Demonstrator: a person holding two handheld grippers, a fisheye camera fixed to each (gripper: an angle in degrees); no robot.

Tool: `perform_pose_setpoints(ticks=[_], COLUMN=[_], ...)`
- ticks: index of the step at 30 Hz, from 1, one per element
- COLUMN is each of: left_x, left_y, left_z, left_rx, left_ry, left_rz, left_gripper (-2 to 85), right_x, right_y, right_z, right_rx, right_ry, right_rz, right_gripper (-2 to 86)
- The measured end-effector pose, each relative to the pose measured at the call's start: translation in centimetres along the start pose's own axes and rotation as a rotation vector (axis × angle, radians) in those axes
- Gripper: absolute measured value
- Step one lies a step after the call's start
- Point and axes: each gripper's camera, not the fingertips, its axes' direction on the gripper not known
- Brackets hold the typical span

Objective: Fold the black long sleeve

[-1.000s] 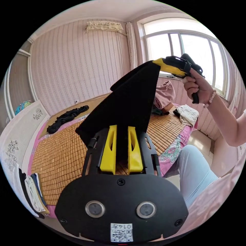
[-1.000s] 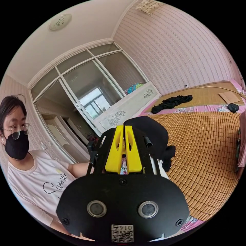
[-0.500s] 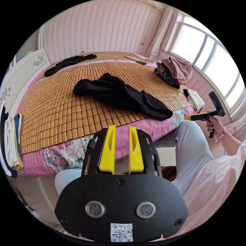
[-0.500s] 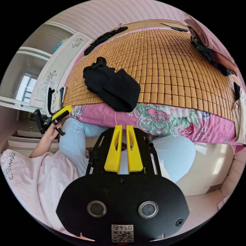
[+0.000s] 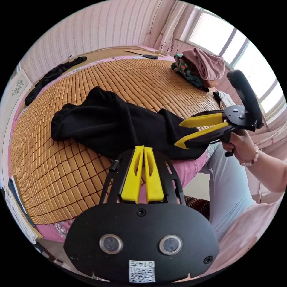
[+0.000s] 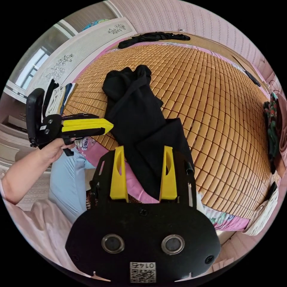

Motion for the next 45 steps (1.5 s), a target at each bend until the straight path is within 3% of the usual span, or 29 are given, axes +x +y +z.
perform_pose_setpoints(ticks=[2,4,10,13,16,18,22,24,27,33,39,45], left_x=[-0.9,-1.6,-2.9,-2.2,-2.1,-2.5,-3.2,-4.5,-5.1,-7.6,-7.2,-11.4], left_y=[1.6,4.0,10.8,8.8,4.9,2.4,1.2,2.3,6.3,18.0,21.1,14.3], left_z=[-2.5,-5.2,-8.8,-7.4,-5.2,-2.3,0.0,-2.9,-9.3,-19.1,-20.3,-24.6], left_rx=[0.047,0.076,0.116,0.129,0.156,0.111,-0.04,0.018,0.109,0.083,0.046,0.298], left_ry=[-0.022,-0.047,-0.102,-0.103,0.007,0.079,0.053,0.157,0.132,0.111,0.05,-0.01], left_rz=[-0.028,-0.037,-0.06,-0.016,-0.039,-0.096,-0.105,-0.165,-0.131,-0.302,-0.37,-0.413], left_gripper=[-0.8,-0.8,0.1,6.4,12.7,11.5,4.8,3.0,2.2,2.0,2.7,6.1], right_x=[0.9,2.2,6.3,8.6,9.6,9.4,8.8,9.1,9.7,8.8,5.6,5.0], right_y=[-0.5,0.8,8.5,11.4,12.8,13.0,13.2,13.4,13.6,11.8,9.1,5.1], right_z=[1.2,-0.8,-6.0,-7.0,-7.0,-7.1,-7.4,-7.8,-8.1,-5.8,-2.9,-9.8], right_rx=[-0.062,0.026,0.194,0.22,0.226,0.229,0.235,0.255,0.266,0.159,0.036,0.353], right_ry=[0.02,-0.019,0.049,0.0,-0.065,-0.089,-0.057,-0.063,-0.054,-0.17,-0.201,-0.123], right_rz=[0.02,0.073,0.25,0.358,0.418,0.419,0.413,0.42,0.43,0.343,0.243,0.229], right_gripper=[6.3,2.2,0.4,0.3,0.1,0.1,0.1,0.1,0.1,0.1,0.1,0.1])
